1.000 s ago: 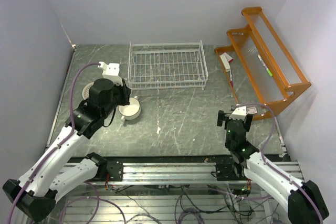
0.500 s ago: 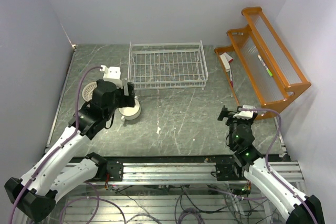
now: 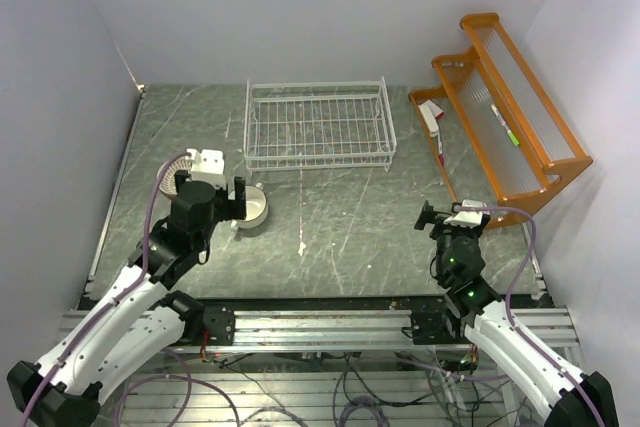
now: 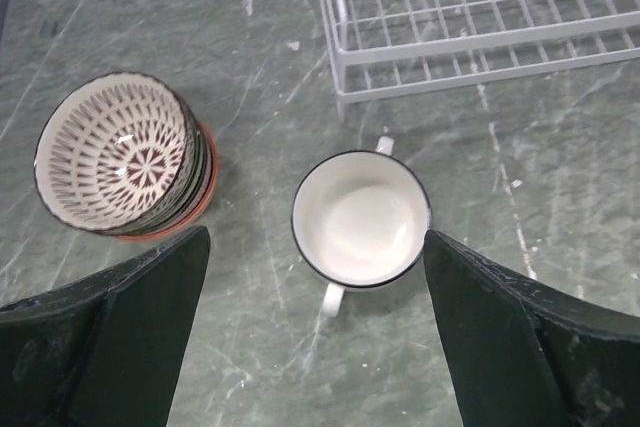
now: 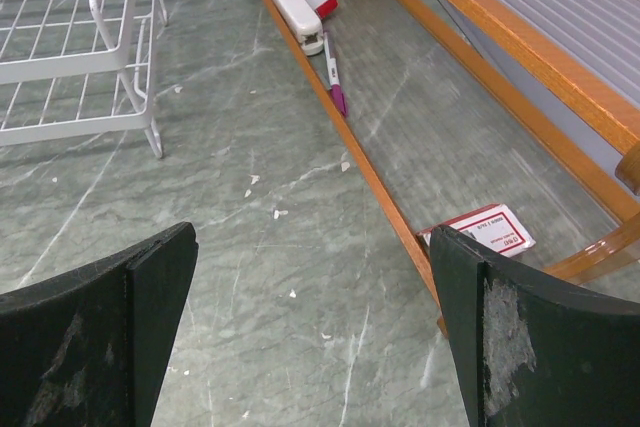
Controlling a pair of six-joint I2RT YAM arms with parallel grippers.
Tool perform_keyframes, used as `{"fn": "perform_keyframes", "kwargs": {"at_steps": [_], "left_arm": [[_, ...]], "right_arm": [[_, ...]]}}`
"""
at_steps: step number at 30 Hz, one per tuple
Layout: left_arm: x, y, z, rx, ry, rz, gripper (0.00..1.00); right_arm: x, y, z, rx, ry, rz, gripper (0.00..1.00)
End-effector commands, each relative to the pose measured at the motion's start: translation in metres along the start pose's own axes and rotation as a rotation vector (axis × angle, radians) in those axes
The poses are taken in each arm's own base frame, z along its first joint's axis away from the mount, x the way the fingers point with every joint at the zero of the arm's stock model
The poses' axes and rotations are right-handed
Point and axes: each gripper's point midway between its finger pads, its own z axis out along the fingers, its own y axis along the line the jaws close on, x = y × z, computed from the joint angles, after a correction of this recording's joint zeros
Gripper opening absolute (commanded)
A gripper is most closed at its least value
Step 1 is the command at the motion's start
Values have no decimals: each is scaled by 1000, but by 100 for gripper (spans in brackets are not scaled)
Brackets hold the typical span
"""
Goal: Unload the bowls from the dish rack
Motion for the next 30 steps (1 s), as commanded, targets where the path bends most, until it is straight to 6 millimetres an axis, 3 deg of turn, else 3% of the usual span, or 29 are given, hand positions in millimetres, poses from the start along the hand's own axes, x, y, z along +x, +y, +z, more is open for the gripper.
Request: {"fn": "perform_keyframes", "kwargs": {"at_steps": [1,7,13,21,30], "left_arm": [[-7,20,0,-96,-113,-20,98],[-1,30,-4,-127,-226,-96,98],[27,48,-2,-237,-233,-212,98],[45,68,-1,-336,-218,-57,98],[61,69,18,-334,-153,21,98]], "right_arm": [[45,-7,-8,6,63,-64,100],[46,-7,-8,4,64,-65,100],[46,-7,-8,5,66,-66,100],[45,-6,-7,2,65,-65,100],[46,-6,-7,1,66,-66,100]]}}
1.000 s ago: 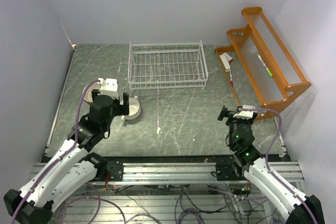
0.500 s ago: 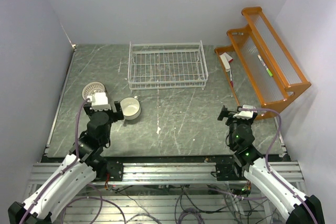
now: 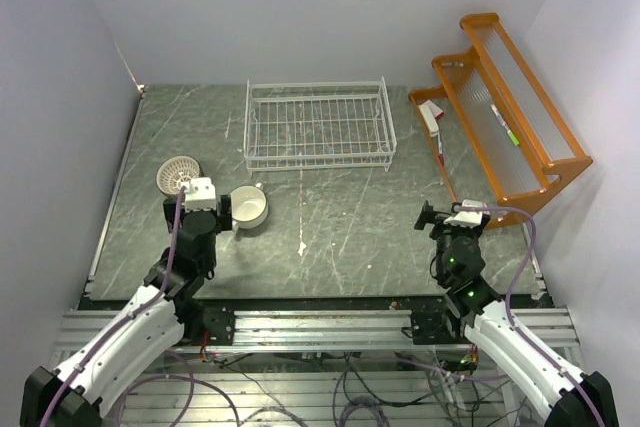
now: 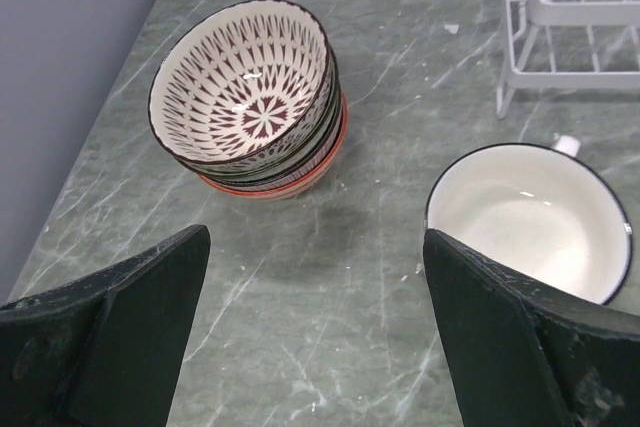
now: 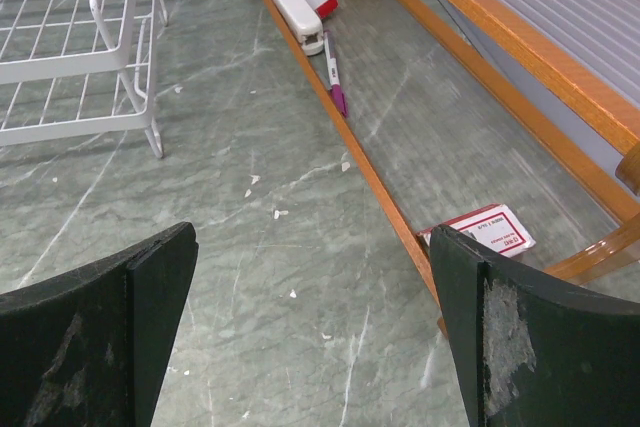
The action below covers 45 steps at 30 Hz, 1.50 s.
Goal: Unload the bowls from the dish rack
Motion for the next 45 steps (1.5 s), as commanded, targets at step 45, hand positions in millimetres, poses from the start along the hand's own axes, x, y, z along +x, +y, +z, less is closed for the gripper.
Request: {"fn": "perform_keyframes", "kwargs": {"at_steps": [45], "left_arm": [[31,19,6,-101,-102,-80,98]], "right_arm": [[46,-7,-7,4,67,-67,100]]}}
